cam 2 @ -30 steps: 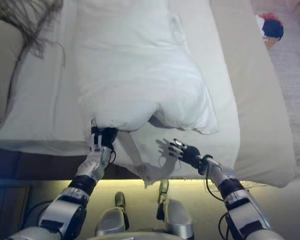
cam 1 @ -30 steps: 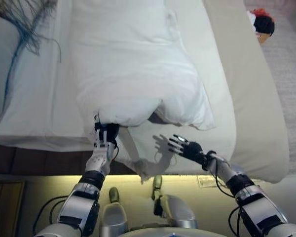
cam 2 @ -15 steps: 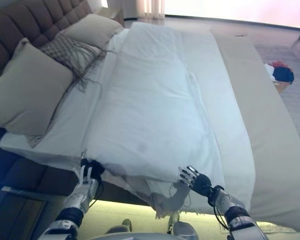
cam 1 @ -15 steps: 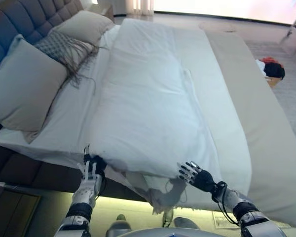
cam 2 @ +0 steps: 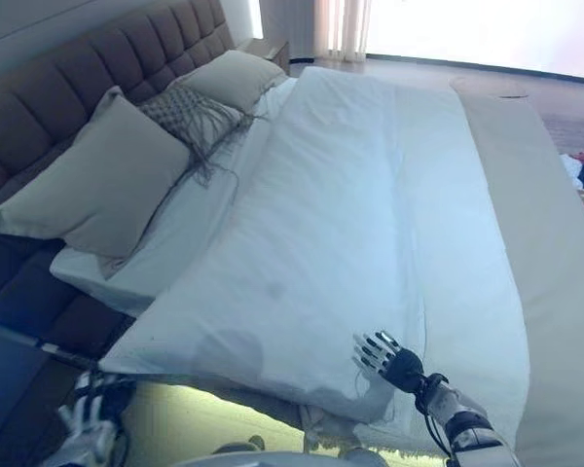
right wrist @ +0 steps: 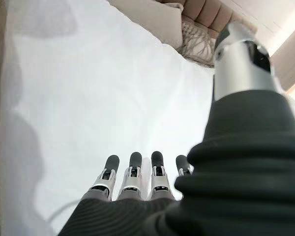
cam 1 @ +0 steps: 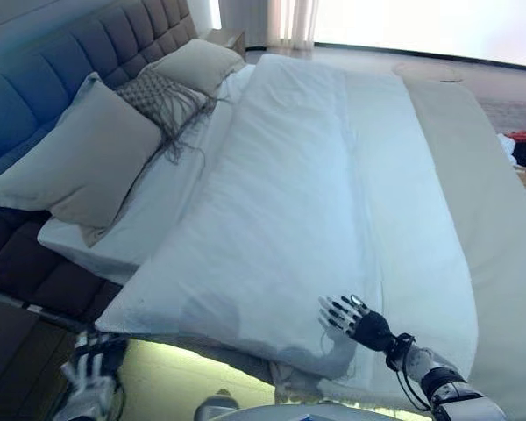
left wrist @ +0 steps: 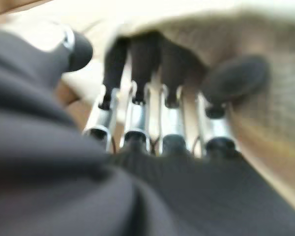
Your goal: Make the bed neatly
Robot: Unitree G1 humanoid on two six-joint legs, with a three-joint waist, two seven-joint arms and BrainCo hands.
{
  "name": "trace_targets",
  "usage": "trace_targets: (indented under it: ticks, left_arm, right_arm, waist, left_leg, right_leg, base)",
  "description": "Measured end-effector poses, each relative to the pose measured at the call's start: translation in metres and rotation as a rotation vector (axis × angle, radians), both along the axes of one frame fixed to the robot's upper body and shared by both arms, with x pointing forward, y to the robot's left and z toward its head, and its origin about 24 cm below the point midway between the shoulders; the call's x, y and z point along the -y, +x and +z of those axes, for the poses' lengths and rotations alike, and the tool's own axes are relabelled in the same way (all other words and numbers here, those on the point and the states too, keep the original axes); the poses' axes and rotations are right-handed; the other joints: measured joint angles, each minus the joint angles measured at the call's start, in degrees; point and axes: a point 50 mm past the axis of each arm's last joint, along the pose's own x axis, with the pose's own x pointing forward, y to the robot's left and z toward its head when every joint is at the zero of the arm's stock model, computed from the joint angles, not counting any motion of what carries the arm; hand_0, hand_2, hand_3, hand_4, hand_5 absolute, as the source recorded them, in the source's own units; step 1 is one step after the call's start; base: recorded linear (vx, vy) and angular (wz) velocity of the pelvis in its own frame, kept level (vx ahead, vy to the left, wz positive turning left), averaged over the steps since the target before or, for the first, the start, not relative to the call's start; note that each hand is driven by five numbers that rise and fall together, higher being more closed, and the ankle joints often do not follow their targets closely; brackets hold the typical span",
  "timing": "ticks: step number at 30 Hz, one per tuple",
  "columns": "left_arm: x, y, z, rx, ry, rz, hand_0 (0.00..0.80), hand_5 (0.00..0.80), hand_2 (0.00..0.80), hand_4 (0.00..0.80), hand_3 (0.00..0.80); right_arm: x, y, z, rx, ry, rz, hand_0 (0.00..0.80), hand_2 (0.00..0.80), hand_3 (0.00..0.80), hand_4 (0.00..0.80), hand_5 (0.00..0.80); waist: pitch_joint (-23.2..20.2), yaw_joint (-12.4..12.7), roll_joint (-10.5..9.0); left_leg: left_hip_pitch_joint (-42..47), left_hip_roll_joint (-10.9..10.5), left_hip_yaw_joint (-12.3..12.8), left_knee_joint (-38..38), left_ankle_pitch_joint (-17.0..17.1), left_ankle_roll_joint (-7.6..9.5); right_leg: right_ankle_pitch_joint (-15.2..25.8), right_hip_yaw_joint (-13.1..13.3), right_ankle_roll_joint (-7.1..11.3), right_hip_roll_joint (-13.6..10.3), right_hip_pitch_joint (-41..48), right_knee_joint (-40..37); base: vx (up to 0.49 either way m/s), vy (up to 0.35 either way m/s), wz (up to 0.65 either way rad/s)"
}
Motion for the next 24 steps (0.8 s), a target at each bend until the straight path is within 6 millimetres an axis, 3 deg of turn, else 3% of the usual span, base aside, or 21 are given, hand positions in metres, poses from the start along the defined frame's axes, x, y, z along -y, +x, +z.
trace_targets:
  ticks: [1, 5, 8, 10, 15, 22, 24]
  left_arm:
    - [-0.008, -0.004, 0.004, 0.026, 0.013, 0.043, 0.8, 0.8, 0.8, 0.8, 0.8]
    - [-0.077, -0.028, 0.054, 0.098, 0.199, 0.24, 0.8, 0.8, 0.8, 0.8, 0.8]
    - [-0.097, -0.04, 0.072, 0.073, 0.271, 0.273, 0.8, 0.8, 0.8, 0.8, 0.8]
    - [-0.097, -0.051, 0.069, 0.039, 0.267, 0.285, 0.8, 0.8, 0.8, 0.8, 0.8]
    - [-0.095, -0.053, 0.065, 0.023, 0.247, 0.287, 0.8, 0.8, 0.8, 0.8, 0.8]
    - [-0.077, -0.042, 0.048, -0.02, 0.203, 0.189, 0.8, 0.8, 0.8, 0.8, 0.8]
    - [-0.063, -0.038, 0.035, -0.036, 0.167, 0.152, 0.681, 0.681, 0.681, 0.681, 0.681]
  right_arm:
    - [0.001, -0.002, -0.001, -0.005, -0.003, -0.006, 0.0, 0.0, 0.0, 0.0, 0.0]
    - [0.017, -0.022, -0.007, -0.048, -0.022, -0.07, 0.0, 0.0, 0.0, 0.0, 0.0]
    - [0.033, -0.036, -0.008, -0.076, -0.051, -0.109, 0.0, 0.0, 0.0, 0.0, 0.0]
    - [0.04, -0.038, -0.007, -0.08, -0.066, -0.126, 0.0, 0.0, 0.0, 0.0, 0.0]
    - [0.047, -0.041, -0.005, -0.068, -0.063, -0.178, 0.0, 0.0, 0.0, 0.0, 0.0]
    - [0.052, -0.043, -0.004, -0.051, -0.047, -0.217, 0.0, 0.0, 0.0, 0.0, 0.0]
    - [0.052, -0.043, -0.004, -0.045, -0.041, -0.233, 0.0, 0.0, 0.0, 0.0, 0.0]
  waist:
    - [-0.2, 0.3, 0.19]
    - [-2.4, 2.1, 1.0]
    - [-4.2, 3.1, 2.36]
    - [-4.7, 3.4, 3.15]
    - [-5.0, 4.2, 2.76]
    - [-5.1, 3.9, -0.23]
    - [-5.1, 3.6, -0.33]
  left_leg:
    - [0.0, 0.0, 0.0, -0.2, 0.0, -0.01]
    - [-0.6, -0.3, -0.1, 0.0, 0.0, -0.03]
    - [-1.0, -1.0, -0.1, 0.1, 0.0, 0.4]
    - [-1.1, -1.5, -0.1, 0.0, 0.0, 0.52]
    - [-1.4, -1.6, 0.0, 0.0, -0.1, 0.51]
    - [-2.0, -2.1, 0.4, 0.0, -0.2, 1.01]
    - [-2.0, -2.3, 0.5, 0.1, -0.1, 1.2]
  right_leg:
    - [-0.2, -0.1, 0.14, -0.1, 0.1, 0.0]
    - [-0.6, -1.3, 0.47, -0.5, 0.2, 0.1]
    - [-0.5, -1.6, 0.97, -1.2, 0.2, 0.1]
    - [-0.5, -1.7, 1.34, -1.6, 0.2, 0.1]
    - [-0.6, -1.7, 1.69, -1.8, -0.3, 0.3]
    - [-0.3, -1.5, 1.92, -2.4, -1.2, 0.3]
    - [-0.2, -1.4, 2.02, -2.5, -1.2, 0.2]
  base:
    - [-0.005, 0.043, 0.12]
    - [0.006, 0.04, 0.17]
    - [0.011, 0.041, 0.13]
    - [-0.001, 0.042, 0.06]
    - [0.006, 0.044, 0.0]
    - [0.016, 0.012, -0.01]
    - [0.035, 0.011, -0.01]
